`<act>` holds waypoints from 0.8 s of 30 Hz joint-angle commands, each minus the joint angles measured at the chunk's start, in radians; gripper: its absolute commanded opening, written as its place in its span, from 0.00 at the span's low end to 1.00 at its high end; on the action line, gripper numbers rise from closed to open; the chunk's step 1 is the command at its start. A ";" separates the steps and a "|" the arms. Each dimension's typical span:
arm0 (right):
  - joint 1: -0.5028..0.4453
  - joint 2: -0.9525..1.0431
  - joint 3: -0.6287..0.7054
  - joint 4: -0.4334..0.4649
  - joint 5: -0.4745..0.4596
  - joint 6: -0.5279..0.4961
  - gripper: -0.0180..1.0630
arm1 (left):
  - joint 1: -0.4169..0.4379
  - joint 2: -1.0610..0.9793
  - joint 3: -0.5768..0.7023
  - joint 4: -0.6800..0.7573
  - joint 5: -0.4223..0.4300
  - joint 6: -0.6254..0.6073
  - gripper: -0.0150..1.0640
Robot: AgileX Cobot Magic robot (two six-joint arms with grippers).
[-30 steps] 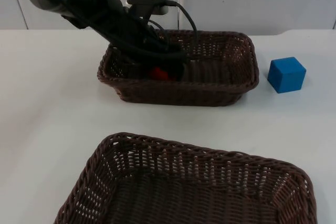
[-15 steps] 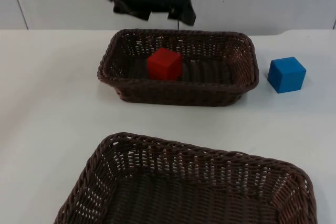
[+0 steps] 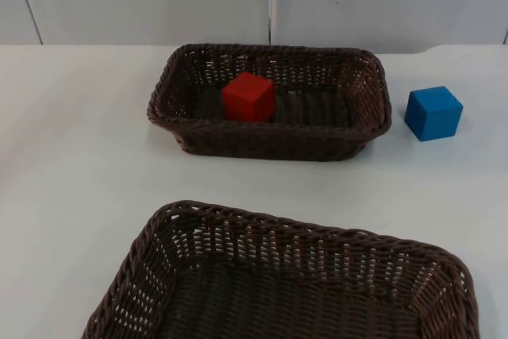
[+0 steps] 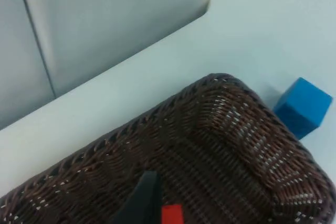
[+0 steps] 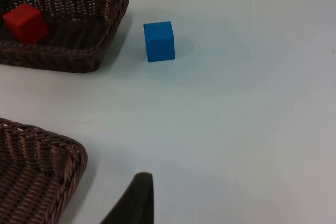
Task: Pick up one cube with the left hand and place it into the upper basket. Pick up one cube with the right hand and place it into the lower basket.
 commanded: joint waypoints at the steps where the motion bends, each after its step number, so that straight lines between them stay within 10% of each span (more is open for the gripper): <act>1: -0.006 -0.003 0.008 -0.004 -0.005 0.000 0.99 | -0.004 -0.024 -0.005 0.009 0.026 0.002 0.99; 24: -0.006 -0.003 0.008 -0.004 -0.005 0.000 0.99 | -0.004 -0.143 -0.003 0.003 0.162 -0.011 0.99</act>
